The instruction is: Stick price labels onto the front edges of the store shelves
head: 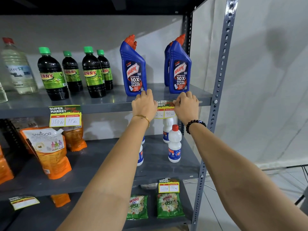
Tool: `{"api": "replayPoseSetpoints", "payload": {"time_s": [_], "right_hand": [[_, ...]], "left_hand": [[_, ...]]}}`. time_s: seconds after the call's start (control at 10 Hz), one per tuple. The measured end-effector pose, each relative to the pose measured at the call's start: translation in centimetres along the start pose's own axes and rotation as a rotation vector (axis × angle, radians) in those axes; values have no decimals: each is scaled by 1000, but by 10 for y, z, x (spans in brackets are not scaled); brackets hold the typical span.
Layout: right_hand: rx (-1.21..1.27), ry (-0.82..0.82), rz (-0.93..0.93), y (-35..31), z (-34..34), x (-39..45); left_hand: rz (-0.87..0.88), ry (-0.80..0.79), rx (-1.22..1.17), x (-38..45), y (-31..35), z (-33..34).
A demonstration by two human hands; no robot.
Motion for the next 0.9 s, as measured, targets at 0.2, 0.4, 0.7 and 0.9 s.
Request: {"api": "replayPoseSetpoints", "payload": {"time_s": [0.2,0.4,0.7,0.9], "right_hand": [[22,-11,5,-1,-2,-1],[68,31,2,-5,-1,-2],[-35,18,35,-5,4,1],[-21,-39,50,-10,0,2]], "left_hand": [[9,-8,-27,-1,-2,-1],[-23,-30,-35,1,-1,1],[-38,-18,1,4,5,5],[-35,-40,-62,6,2,-2]]}}
Point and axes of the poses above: each hand's wrist, its own x-axis towards the middle knuckle, its own z-axis out of the palm, y = z × x, the point moved 5 cm from there along x, towards the middle knuckle, and after that the axes turned 15 degrees about x, right-handed, at the moved point
